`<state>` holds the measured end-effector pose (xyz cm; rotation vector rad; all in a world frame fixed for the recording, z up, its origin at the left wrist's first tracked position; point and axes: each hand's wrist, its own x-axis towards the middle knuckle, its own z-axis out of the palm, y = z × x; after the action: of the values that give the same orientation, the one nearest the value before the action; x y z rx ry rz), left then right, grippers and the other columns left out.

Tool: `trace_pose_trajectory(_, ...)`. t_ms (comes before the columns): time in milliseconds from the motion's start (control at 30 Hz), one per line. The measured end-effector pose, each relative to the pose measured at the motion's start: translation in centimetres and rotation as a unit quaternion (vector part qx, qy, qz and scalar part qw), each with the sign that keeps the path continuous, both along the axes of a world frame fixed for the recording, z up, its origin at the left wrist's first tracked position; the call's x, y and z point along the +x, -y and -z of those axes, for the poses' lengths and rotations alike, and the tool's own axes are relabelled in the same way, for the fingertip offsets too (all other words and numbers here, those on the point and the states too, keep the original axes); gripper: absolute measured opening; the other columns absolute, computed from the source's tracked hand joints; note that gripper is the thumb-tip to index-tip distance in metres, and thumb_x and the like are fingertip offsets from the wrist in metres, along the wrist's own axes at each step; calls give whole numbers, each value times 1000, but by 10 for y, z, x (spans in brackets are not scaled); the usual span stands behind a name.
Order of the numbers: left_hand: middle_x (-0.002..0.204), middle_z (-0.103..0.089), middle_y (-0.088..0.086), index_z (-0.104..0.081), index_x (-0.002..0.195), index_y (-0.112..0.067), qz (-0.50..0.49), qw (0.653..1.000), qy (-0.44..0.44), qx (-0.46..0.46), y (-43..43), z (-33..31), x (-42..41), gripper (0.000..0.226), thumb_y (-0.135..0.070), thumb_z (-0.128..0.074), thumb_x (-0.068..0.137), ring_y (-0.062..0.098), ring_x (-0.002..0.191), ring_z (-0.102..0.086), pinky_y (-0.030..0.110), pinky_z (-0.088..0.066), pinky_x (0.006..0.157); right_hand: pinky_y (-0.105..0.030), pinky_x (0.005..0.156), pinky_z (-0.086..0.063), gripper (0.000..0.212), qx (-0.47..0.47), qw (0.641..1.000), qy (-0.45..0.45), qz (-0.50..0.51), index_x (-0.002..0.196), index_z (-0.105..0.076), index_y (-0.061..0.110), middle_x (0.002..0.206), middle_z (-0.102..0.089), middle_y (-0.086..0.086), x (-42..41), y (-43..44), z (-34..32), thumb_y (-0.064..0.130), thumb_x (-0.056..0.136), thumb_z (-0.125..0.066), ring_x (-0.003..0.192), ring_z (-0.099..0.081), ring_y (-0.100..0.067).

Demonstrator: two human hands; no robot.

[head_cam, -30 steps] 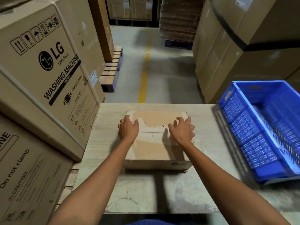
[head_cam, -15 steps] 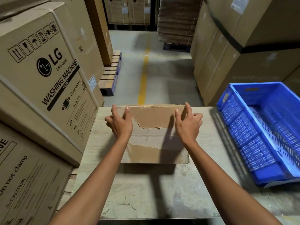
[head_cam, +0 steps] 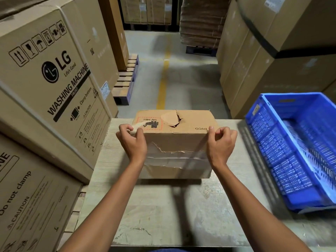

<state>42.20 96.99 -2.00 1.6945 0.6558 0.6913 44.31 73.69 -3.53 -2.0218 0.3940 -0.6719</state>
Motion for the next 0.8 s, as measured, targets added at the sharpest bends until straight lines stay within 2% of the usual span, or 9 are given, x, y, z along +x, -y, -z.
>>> trace_pose_trajectory(67,107,-42,8,-46,93,-14,10,1000,1,10,-3,6,-4,17,-5,-58,86,8,79,-50,10,-37,62,-27,72,-37,26,-13,1000,-25,-5,80,-50,16,95,-46,-5,0,1,3,31,93,-66,87,-53,-26)
trace_pose_trajectory(167,109,-42,7,-53,90,-14,49,997,-43,48,-11,23,-12,9,-6,-57,89,21,84,-55,7,-41,59,-34,68,-43,20,-75,992,-102,-3,81,-51,16,97,-44,-5,-3,1,7,30,89,-62,89,-51,-29)
trace_pose_trajectory(233,107,-41,4,-56,89,-18,72,989,-75,100,-18,34,-21,8,-11,-59,91,26,91,-53,18,-48,70,-41,78,-44,15,-146,977,-155,10,84,-55,17,105,-45,-6,-4,-1,7,31,87,-61,99,-49,-30)
trace_pose_trajectory(300,110,-43,5,-61,90,-17,82,972,-85,204,-23,39,-26,6,-12,-64,90,26,103,-46,37,-49,87,-49,90,-41,12,-235,961,-142,-9,89,-62,17,119,-51,-9,-5,-5,7,29,85,-63,112,-48,-31)
trace_pose_trajectory(367,119,-50,11,-66,90,-12,104,940,-71,318,-26,38,-24,5,-8,-68,87,30,113,-45,42,-45,94,-49,96,-42,13,-291,949,-76,-91,93,-66,14,128,-56,-11,-2,-12,12,24,84,-67,118,-51,-30)
trace_pose_trajectory(433,123,-57,14,-71,91,-9,159,906,-51,389,-26,30,-13,9,-4,-70,84,33,120,-48,44,-45,98,-43,88,-47,15,-304,934,-26,-186,94,-67,11,124,-61,-11,4,-21,14,21,84,-67,112,-56,-30)
trace_pose_trajectory(567,127,-64,8,-71,115,-13,321,826,-21,463,-13,20,7,25,-19,-61,92,31,122,-54,48,-46,102,-40,66,-48,18,-339,879,32,-334,86,-65,13,86,-66,-4,9,-49,10,28,86,-55,80,-60,-30)
trace_pose_trajectory(700,142,-53,-6,-60,133,-25,381,724,-155,554,0,16,12,44,-38,-29,103,23,140,-36,47,-27,114,-40,80,-39,34,-474,811,-9,-343,85,-65,21,79,-71,0,11,-65,11,33,93,-35,82,-62,-27)
trace_pose_trajectory(800,138,-51,-6,-62,121,-21,384,696,-182,579,3,11,15,40,-36,-29,105,23,140,-29,46,-22,114,-40,85,-33,51,-503,781,-65,-365,79,-64,22,76,-70,-2,16,-72,-1,39,90,-18,80,-60,-28)
